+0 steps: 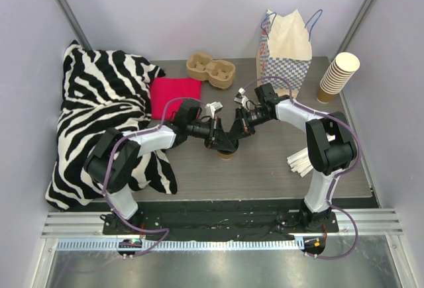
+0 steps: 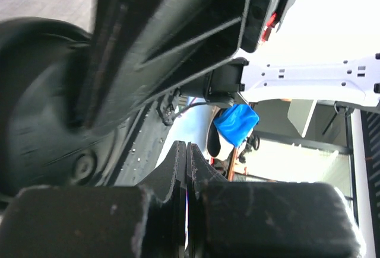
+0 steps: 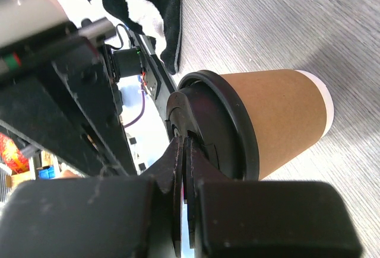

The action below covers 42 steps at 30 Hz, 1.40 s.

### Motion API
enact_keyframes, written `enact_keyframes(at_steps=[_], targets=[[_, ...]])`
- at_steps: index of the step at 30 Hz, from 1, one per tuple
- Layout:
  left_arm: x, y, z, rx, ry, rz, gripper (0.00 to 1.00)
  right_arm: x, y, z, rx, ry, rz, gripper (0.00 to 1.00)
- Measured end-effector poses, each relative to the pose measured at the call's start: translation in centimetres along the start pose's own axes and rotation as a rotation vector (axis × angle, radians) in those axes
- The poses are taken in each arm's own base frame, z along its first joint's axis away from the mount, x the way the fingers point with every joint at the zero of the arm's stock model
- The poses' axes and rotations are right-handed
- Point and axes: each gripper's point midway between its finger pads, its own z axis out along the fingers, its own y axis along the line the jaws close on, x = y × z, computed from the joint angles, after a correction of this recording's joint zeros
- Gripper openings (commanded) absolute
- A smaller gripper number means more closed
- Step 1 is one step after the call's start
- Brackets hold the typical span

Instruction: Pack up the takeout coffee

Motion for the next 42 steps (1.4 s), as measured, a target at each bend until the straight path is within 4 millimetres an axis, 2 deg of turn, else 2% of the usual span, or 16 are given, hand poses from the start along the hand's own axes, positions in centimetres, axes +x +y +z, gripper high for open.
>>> enact_keyframes(at_steps=[5, 12, 26, 37, 42], targets=[[0.1, 0.0, 0.4, -0.008, -0.006, -0.008, 0.0, 0.0, 0.0, 0.0, 0.0, 0.0, 0.0, 0.01], [0.1, 3.0, 0.8, -0.08, -0.005, -0.066, 0.0, 0.0, 0.0, 0.0, 0.001, 0.0, -0.001, 0.01], [0.3, 3.6, 0.2, -0.084, 0.05, -0.051, 0.0, 0.0, -0.1, 0.1, 0.001, 0.0, -0.004, 0.01], [0.2, 3.1, 0.0, -0.034, 0.065, -0.048, 0.0, -0.1, 0.1, 0.1, -0.017, 0.004, -0.005, 0.01], [-1.0, 1.5, -0.4, -0.048, -0.013, -0.02, 0.0, -0.2, 0.2, 0.1, -0.017, 0.005, -0.004, 0.01]])
